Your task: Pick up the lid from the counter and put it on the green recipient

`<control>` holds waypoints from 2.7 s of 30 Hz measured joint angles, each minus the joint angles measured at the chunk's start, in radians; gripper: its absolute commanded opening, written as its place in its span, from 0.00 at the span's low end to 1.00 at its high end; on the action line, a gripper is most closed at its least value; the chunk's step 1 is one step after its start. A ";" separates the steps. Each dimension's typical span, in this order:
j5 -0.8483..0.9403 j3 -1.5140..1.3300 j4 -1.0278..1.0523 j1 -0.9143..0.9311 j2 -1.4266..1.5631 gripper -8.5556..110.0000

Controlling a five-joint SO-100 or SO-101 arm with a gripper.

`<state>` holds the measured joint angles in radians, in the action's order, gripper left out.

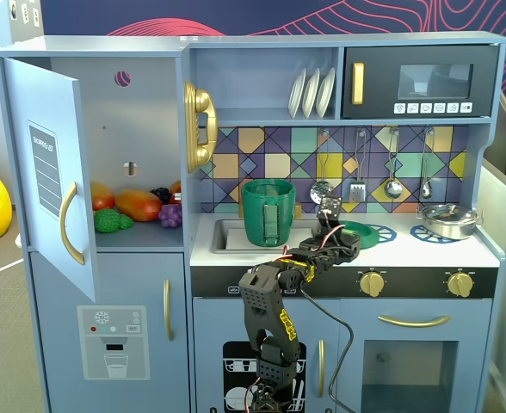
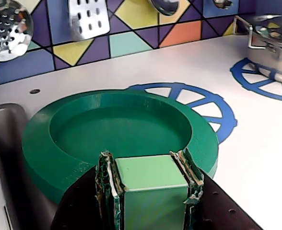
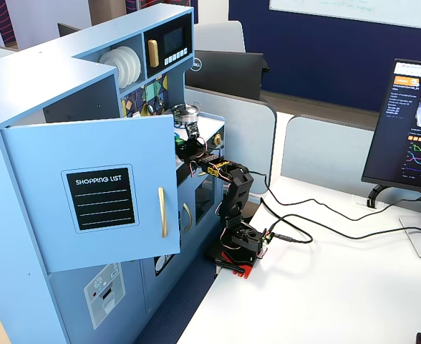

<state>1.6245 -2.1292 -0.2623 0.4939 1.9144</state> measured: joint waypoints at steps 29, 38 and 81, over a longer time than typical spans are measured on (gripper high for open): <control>-0.009 0.584 0.649 -0.216 0.187 0.07; 0.064 0.589 0.667 -0.382 0.187 0.07; 0.104 0.589 0.750 -0.437 0.144 0.07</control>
<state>1.7288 -1.5401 0.4878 0.0568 2.0586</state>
